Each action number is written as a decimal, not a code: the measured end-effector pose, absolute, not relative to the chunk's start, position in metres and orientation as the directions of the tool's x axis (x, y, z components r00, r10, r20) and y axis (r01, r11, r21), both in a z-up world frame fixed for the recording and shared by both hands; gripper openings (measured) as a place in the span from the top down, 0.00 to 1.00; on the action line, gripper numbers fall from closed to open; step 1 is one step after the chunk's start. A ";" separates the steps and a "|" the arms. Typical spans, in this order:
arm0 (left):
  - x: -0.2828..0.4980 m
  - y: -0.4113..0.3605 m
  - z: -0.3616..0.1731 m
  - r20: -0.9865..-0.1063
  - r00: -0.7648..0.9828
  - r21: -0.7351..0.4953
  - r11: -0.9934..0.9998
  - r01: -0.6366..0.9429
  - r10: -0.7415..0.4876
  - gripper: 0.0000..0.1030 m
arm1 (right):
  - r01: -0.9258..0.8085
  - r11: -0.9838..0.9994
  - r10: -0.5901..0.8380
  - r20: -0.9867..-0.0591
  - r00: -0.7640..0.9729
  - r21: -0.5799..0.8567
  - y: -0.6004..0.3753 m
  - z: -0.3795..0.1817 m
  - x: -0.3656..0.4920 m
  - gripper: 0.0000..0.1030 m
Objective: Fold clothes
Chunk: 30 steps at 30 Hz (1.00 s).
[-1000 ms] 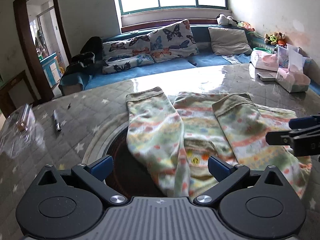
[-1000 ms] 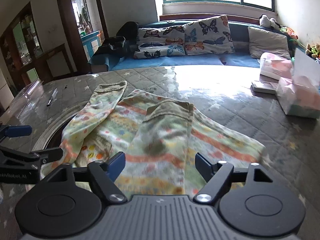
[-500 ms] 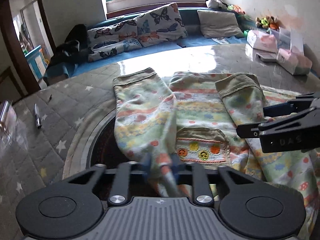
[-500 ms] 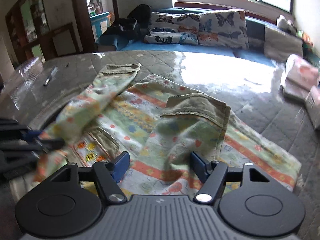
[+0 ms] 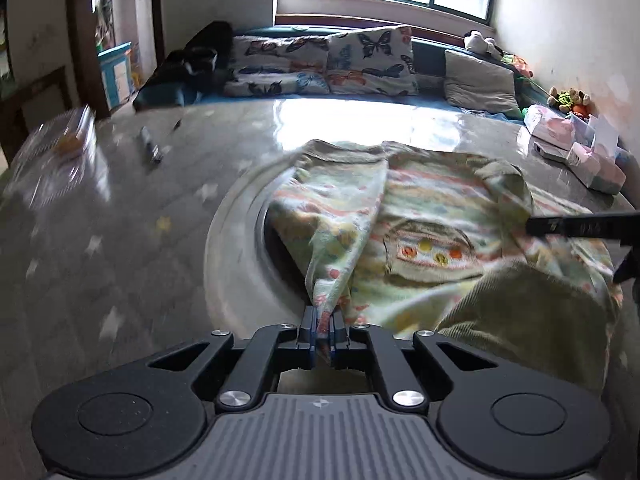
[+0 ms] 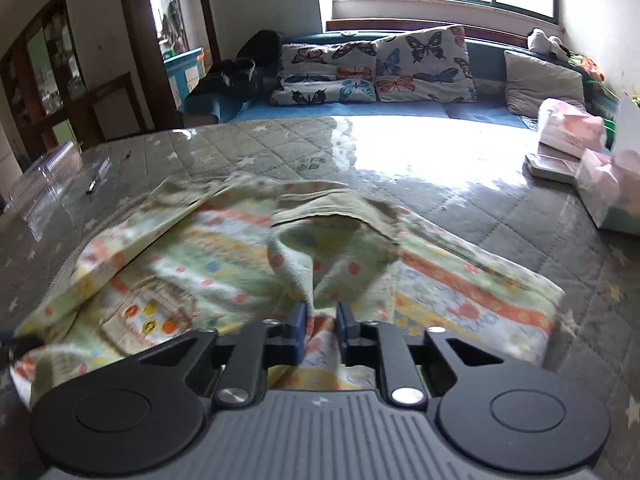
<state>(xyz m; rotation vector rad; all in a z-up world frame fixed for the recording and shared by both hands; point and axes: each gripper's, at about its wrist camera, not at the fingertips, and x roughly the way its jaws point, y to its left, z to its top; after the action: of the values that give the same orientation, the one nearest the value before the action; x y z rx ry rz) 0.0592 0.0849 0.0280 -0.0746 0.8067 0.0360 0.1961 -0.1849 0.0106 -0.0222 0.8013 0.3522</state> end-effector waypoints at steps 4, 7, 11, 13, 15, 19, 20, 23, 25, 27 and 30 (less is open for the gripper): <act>0.034 0.083 0.026 -0.731 0.682 -0.063 0.997 -0.048 -0.013 0.94 | -0.314 0.940 0.312 -0.705 0.637 0.132 -0.189 0.014 0.184 0.86; 0.026 0.081 0.028 -0.730 0.683 -0.070 0.997 -0.041 -0.024 0.94 | -0.330 0.934 0.327 -0.701 0.634 0.137 -0.186 0.017 0.178 0.84; 0.024 0.081 0.029 -0.727 0.686 -0.083 0.995 -0.051 -0.025 0.91 | -0.378 0.919 0.345 -0.690 0.636 0.111 -0.167 0.022 0.177 0.69; 0.024 0.081 0.028 -0.726 0.688 -0.085 0.995 -0.052 -0.026 0.91 | -0.392 0.916 0.340 -0.685 0.644 0.086 -0.156 0.023 0.179 0.59; 0.022 0.083 0.028 -0.724 0.690 -0.085 0.995 -0.056 -0.024 0.86 | -0.402 0.914 0.333 -0.683 0.650 0.063 -0.147 0.023 0.183 0.58; 0.018 0.087 0.030 -0.720 0.694 -0.085 0.994 -0.068 -0.014 0.60 | -0.393 0.919 0.300 -0.696 0.653 0.027 -0.134 0.015 0.194 0.57; 0.018 0.087 0.031 -0.718 0.696 -0.083 0.994 -0.070 -0.011 0.56 | -0.387 0.922 0.284 -0.701 0.654 0.013 -0.133 0.011 0.197 0.60; 0.015 0.089 0.035 -0.709 0.705 -0.082 0.994 -0.073 -0.007 0.49 | -0.367 0.930 0.272 -0.712 0.647 0.022 -0.137 0.005 0.202 0.76; 0.015 0.090 0.040 -0.700 0.714 -0.081 0.994 -0.072 -0.006 0.49 | -0.351 0.936 0.275 -0.700 0.659 0.038 -0.145 0.008 0.198 0.91; 0.017 0.089 0.044 -0.690 0.724 -0.078 0.995 -0.066 -0.005 0.49 | -0.335 0.939 0.292 -0.683 0.670 0.073 -0.157 0.015 0.194 0.96; 0.022 0.087 0.051 -0.674 0.739 -0.071 0.996 -0.055 -0.007 0.49 | -0.306 0.949 0.283 -0.648 0.707 0.081 -0.176 0.027 0.180 0.97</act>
<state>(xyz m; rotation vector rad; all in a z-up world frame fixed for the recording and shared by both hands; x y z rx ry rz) 0.0220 0.0866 0.0511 -0.0884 0.7390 0.0265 0.1802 -0.1758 0.0274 -0.0334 0.7141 0.3272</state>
